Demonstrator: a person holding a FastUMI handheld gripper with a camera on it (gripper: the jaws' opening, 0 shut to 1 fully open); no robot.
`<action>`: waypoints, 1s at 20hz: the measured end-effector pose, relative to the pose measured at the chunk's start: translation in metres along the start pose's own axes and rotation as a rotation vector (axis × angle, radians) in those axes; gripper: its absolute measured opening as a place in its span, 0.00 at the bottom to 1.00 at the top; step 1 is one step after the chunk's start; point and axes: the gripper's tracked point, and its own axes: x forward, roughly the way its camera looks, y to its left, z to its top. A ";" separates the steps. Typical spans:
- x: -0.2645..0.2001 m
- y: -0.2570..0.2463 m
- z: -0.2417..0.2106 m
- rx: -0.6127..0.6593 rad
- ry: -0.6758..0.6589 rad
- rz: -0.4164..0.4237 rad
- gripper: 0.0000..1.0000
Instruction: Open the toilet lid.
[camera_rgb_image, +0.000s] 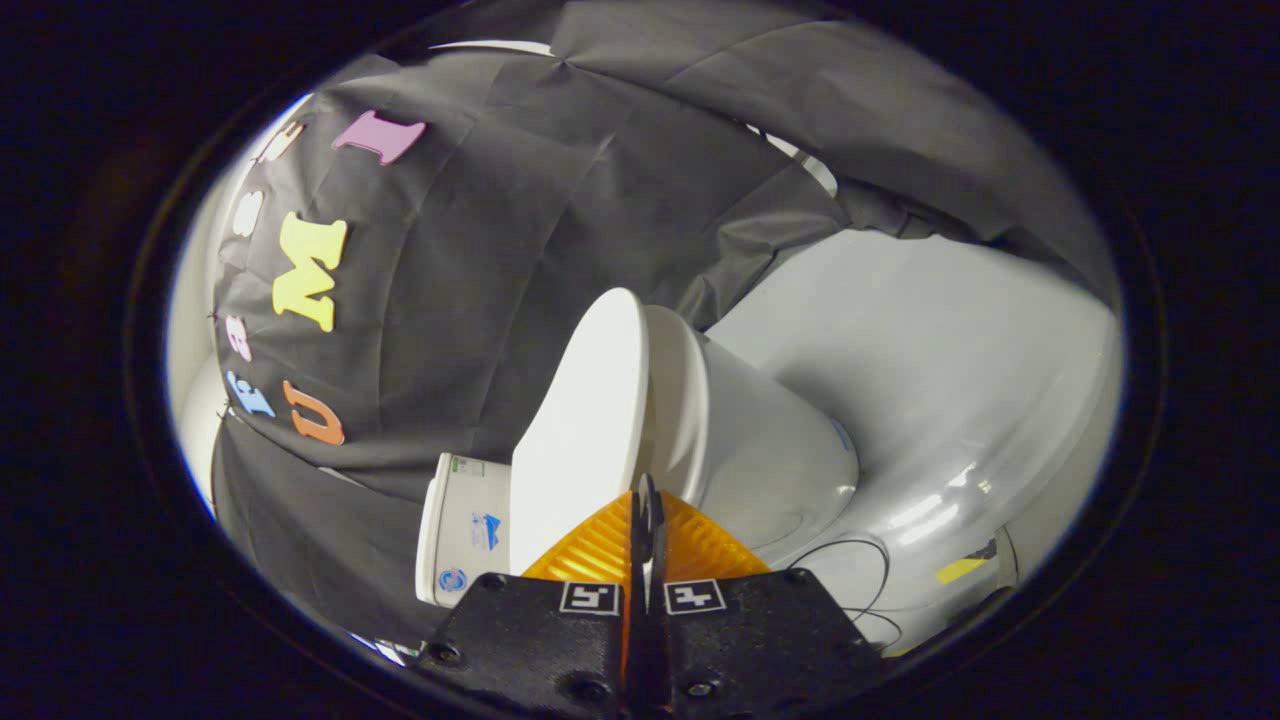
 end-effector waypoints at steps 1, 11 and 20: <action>-0.001 0.004 0.001 -0.013 -0.001 -0.004 0.04; -0.020 0.052 0.008 -0.094 -0.038 -0.006 0.04; -0.036 0.096 0.009 -0.206 -0.070 -0.022 0.04</action>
